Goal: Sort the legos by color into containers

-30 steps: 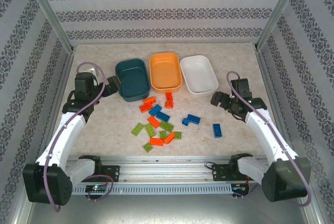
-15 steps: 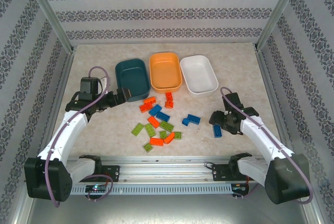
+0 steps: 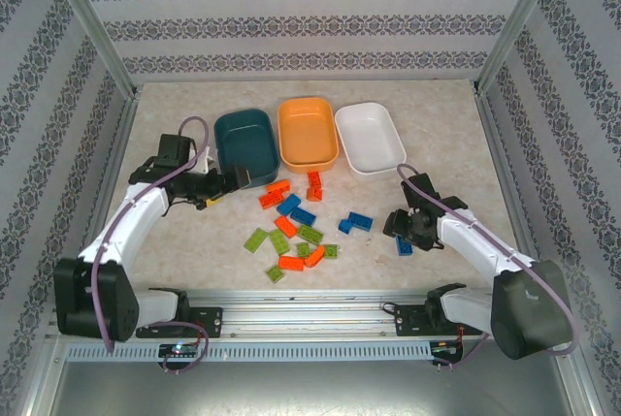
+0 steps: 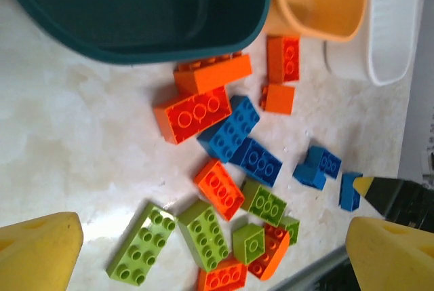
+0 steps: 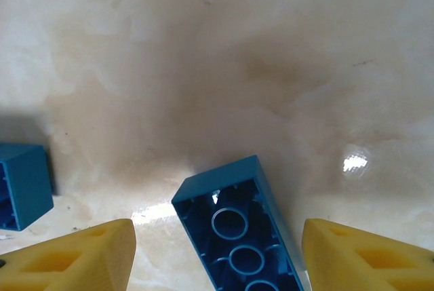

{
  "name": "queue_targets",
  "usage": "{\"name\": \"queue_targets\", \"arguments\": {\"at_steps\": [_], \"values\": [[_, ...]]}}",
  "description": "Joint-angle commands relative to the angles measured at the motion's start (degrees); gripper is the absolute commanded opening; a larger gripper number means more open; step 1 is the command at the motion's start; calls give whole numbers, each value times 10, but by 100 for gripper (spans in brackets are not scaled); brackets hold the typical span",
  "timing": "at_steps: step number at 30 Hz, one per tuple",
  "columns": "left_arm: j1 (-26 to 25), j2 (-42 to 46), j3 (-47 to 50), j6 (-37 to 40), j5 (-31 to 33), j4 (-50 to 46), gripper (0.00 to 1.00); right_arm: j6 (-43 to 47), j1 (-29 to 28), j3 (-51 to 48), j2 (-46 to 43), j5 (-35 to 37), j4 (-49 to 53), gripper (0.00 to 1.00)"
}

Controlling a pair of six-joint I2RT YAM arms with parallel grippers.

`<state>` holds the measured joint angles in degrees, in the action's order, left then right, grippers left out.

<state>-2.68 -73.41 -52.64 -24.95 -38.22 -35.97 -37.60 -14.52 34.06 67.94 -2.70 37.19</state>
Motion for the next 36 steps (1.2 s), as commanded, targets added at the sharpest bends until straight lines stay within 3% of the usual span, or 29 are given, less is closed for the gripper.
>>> {"name": "queue_targets", "arguments": {"at_steps": [1,7,19,30,36], "values": [[-6,-7,-2,35,-32,-55,100,-4,-9,-14,10,-7,-8,65],[-6,31,35,22,-61,21,100,-8,-25,-19,20,-4,-16,56],[-6,25,57,37,-56,35,100,-13,-46,-10,36,12,-19,34],[-8,47,73,26,-101,84,100,-4,-48,90,-35,1,28,29],[-41,73,79,38,-122,107,100,44,-42,212,36,-21,21,30]]}}
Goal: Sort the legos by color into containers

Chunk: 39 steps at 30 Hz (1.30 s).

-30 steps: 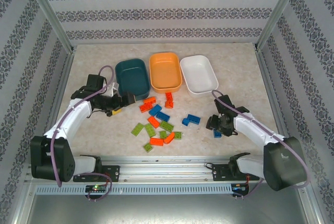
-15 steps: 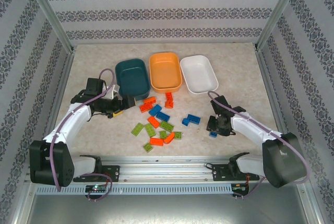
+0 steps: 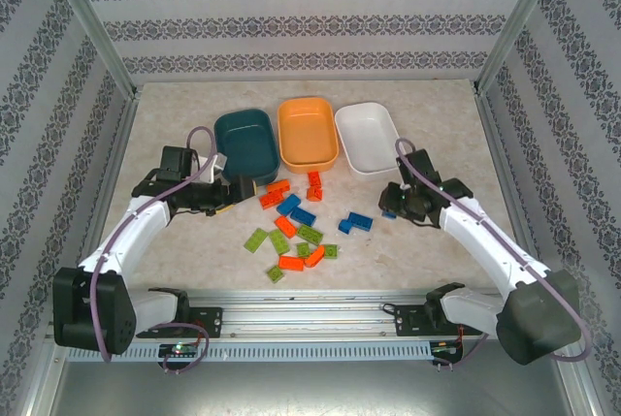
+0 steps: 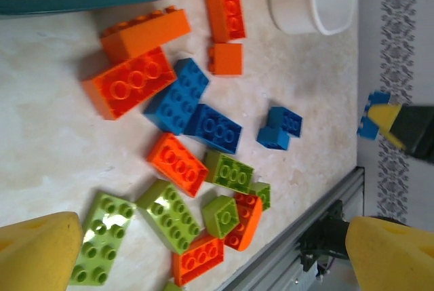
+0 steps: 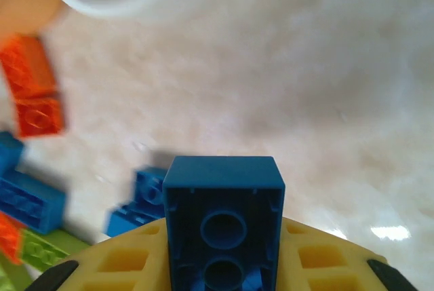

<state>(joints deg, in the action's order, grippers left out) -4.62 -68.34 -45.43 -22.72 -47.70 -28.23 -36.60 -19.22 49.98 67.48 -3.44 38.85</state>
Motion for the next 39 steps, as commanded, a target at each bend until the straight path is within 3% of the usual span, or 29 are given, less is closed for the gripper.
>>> {"name": "queue_targets", "arguments": {"at_steps": [1,9,15,21,27,39], "values": [[-30,27,8,18,-29,31,100,44,7,80,62,-16,8,30],[-113,42,7,56,-27,16,100,91,31,286,262,-26,11,30],[-135,36,5,72,-11,3,100,110,46,389,414,-34,-9,29],[-145,29,0,81,9,-14,100,114,48,436,499,-21,-23,28],[-151,19,-4,88,17,-23,100,112,49,442,524,-22,-27,32],[-151,22,-4,98,63,-33,100,112,49,445,497,-20,-28,55]]}}
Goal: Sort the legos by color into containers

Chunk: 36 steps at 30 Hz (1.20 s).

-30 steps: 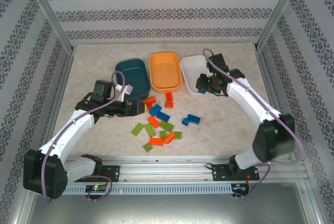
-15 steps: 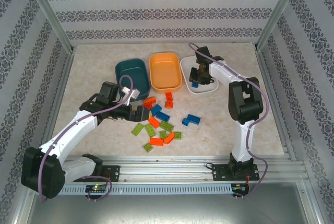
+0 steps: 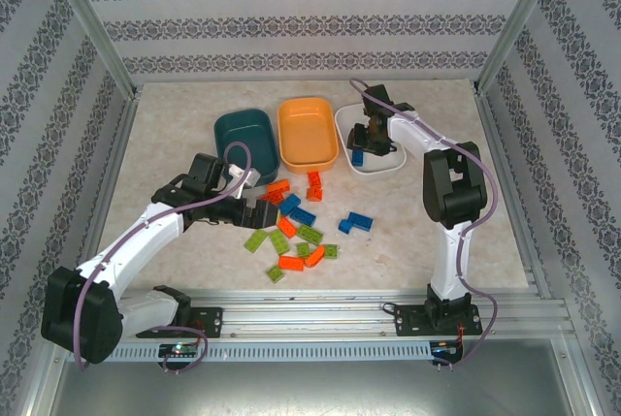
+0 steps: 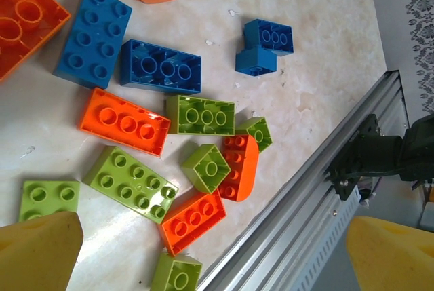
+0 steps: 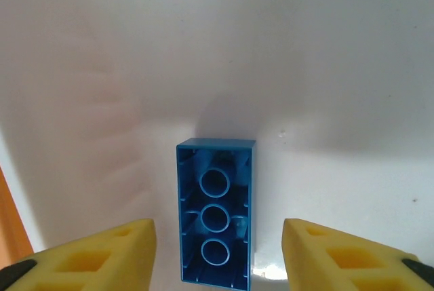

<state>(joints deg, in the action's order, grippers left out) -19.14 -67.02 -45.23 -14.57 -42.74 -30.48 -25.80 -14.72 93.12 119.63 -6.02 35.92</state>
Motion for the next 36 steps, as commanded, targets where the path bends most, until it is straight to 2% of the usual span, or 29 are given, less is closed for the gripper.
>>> {"name": "queue_targets", "arguments": {"at_steps": [1,6,11,16,19,28,36], "values": [[-6,13,-3,17,12,-4,100,6,4,11,-35,6,2,57],[-6,74,22,25,25,38,100,33,3,-22,-116,-7,-11,63],[-6,143,40,24,62,63,100,93,-9,-115,-227,-15,-21,74],[-5,150,21,13,117,42,100,119,-27,-241,-329,-31,-20,76],[-4,156,22,17,122,43,100,122,-44,-291,-361,-43,-3,76],[-3,171,29,25,104,46,100,92,-76,-402,-380,-77,-5,75],[-3,158,28,25,95,41,100,75,-80,-410,-328,-90,-48,74]]}}
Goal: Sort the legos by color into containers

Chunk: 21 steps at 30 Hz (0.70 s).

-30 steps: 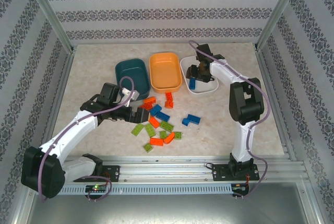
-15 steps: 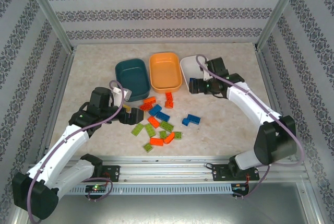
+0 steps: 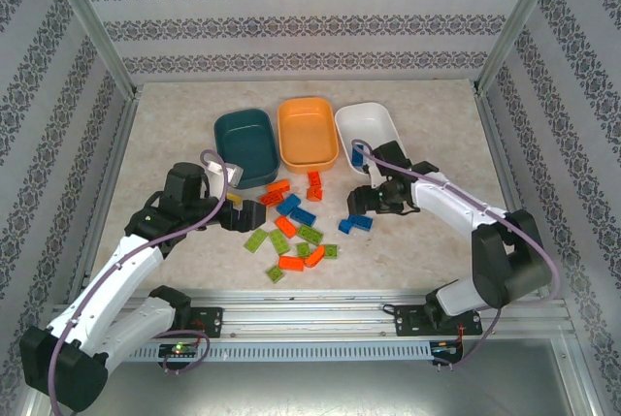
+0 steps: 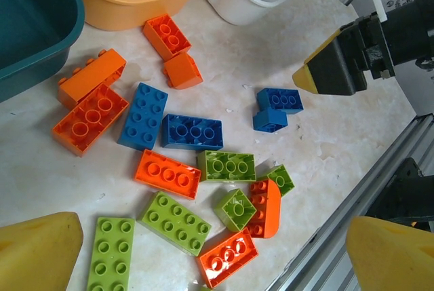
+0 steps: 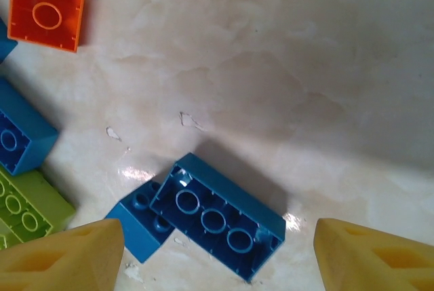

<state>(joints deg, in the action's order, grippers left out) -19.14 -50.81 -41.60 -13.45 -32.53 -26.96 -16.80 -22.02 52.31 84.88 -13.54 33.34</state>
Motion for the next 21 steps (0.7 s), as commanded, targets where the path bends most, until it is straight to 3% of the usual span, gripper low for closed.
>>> {"name": "queue_targets", "arguments": {"at_steps": [1,9,21], "values": [[-3,-6,-8,14,-4,4,100,-16,-7,0,29,-15,-26,74],[-3,-10,-9,12,1,2,100,-29,-7,-3,69,-29,-45,74],[-4,-22,-9,8,-3,2,100,-82,-10,-93,5,-98,-84,69]]}}
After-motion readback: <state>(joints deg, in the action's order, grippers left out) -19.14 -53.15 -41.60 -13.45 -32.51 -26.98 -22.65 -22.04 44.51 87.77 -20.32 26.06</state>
